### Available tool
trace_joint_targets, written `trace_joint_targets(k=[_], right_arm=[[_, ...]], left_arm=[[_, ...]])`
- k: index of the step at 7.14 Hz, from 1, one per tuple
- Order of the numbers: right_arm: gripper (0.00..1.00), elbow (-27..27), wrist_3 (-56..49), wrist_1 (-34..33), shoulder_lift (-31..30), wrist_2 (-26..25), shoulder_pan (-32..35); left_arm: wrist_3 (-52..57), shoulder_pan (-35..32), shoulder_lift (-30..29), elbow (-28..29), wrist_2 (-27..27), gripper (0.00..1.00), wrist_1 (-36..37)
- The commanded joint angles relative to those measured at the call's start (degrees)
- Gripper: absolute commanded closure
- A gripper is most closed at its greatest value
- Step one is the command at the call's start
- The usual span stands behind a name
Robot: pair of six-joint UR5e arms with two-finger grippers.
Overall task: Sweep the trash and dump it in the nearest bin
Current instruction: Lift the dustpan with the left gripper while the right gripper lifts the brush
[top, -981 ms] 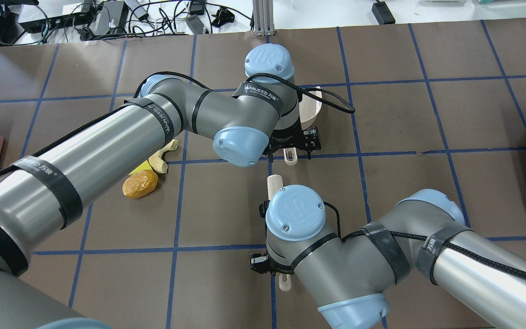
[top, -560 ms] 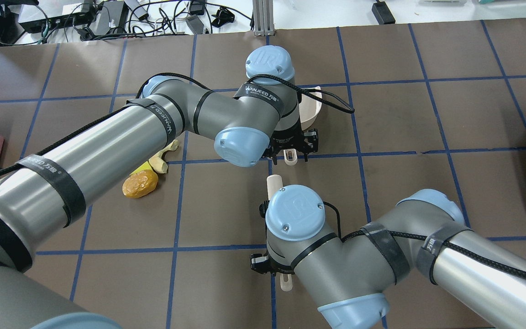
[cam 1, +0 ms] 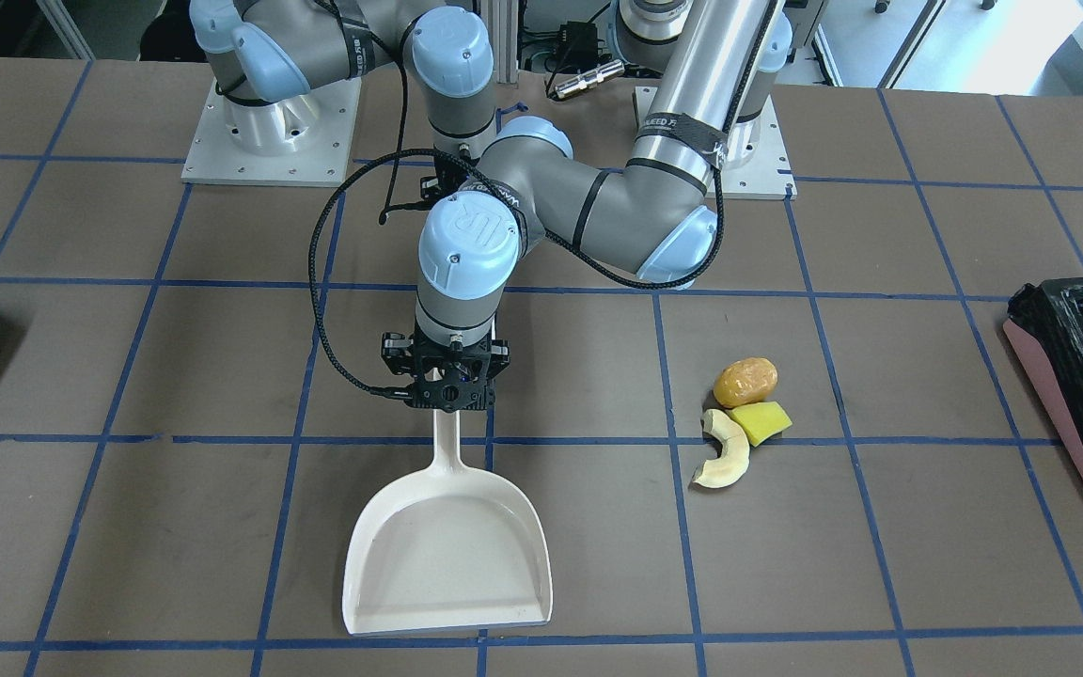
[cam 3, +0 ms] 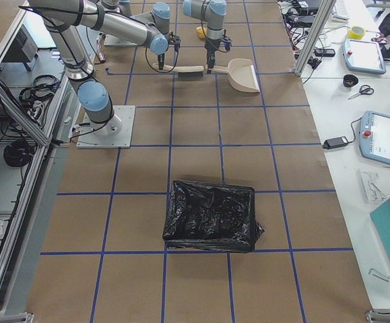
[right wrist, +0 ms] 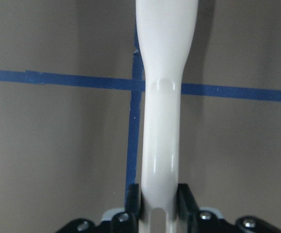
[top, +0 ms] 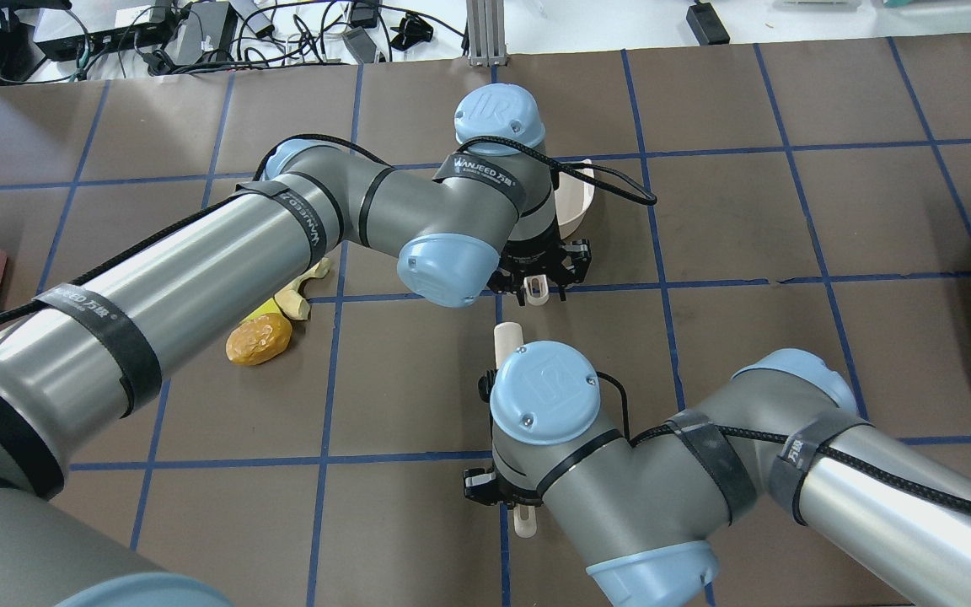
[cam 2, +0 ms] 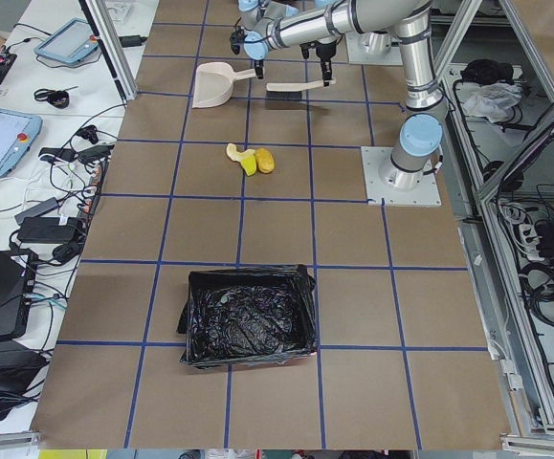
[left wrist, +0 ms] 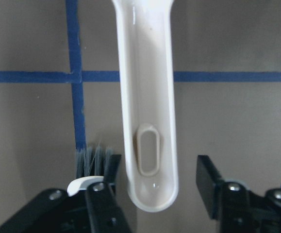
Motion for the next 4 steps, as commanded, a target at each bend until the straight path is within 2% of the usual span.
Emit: trace_joint_targets(k=[1, 2, 4], right_arm=[[0.81, 0.0, -0.2, 0.2, -0.1, 0.0, 0.0], [0.85, 0.0, 0.0, 0.3, -0.1, 0.0, 0.0], [0.96, 0.0, -0.2, 0.4, -0.4, -0.3, 0.0]], left_arm=[[0.0, -0.1, -0.1, 0.0, 0.0, 0.82, 0.0], [-0.1, -0.1, 0.1, 0.0, 0.1, 1.0, -0.1], [0.0, -0.1, 0.7, 0.4, 0.2, 1.0, -0.2]])
